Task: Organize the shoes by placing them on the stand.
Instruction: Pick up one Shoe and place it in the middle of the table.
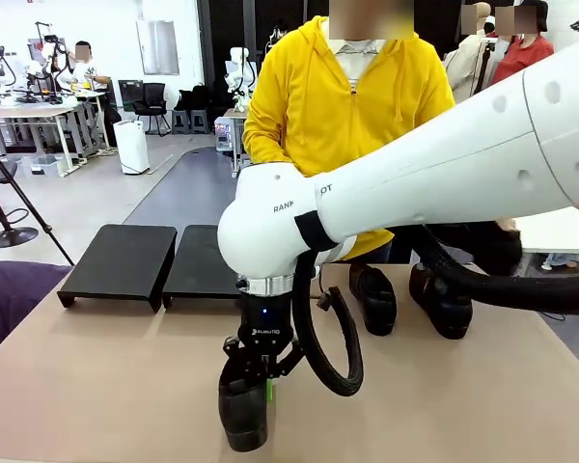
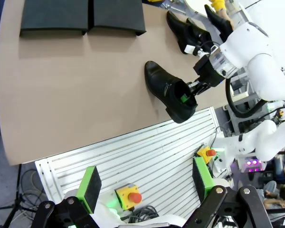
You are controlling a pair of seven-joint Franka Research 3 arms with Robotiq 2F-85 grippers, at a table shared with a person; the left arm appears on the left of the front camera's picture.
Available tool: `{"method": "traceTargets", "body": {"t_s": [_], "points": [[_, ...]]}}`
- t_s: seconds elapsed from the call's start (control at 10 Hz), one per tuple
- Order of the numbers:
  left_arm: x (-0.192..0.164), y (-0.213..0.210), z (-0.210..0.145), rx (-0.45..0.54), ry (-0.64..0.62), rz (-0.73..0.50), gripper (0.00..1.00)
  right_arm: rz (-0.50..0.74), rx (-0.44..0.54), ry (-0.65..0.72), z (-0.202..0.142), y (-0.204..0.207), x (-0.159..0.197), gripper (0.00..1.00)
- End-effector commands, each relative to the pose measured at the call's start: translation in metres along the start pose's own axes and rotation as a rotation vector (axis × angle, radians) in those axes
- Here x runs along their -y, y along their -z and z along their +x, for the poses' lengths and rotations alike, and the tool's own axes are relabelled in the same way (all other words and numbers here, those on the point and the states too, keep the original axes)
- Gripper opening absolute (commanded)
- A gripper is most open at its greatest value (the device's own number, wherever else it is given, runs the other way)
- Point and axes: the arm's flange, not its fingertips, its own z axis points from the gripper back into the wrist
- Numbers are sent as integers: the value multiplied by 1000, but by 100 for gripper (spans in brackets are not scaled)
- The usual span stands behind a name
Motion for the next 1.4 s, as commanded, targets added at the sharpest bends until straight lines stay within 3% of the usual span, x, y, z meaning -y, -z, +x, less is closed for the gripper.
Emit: {"method": "traceTargets", "body": {"t_s": [0.0, 0.2, 0.3, 0.4, 0.9, 1.3], "points": [[0, 0, 0, 2, 15, -16, 100, -8, 55, 22, 1, 6, 0, 0], [0, 0, 0, 2, 15, -16, 100, -2, 34, 13, 3, 11, -1, 0], [0, 0, 0, 2, 15, -16, 100, -7, 39, 21, 4, 11, -2, 45], [0, 0, 0, 2, 15, -16, 100, -12, 33, 19, 5, 11, -1, 100], [0, 0, 0, 2, 15, -16, 100, -18, 16, 9, 4, 6, 2, 100], [0, 0, 0, 2, 15, -16, 100, -10, -17, -69, -21, -33, 30, 100]]}}
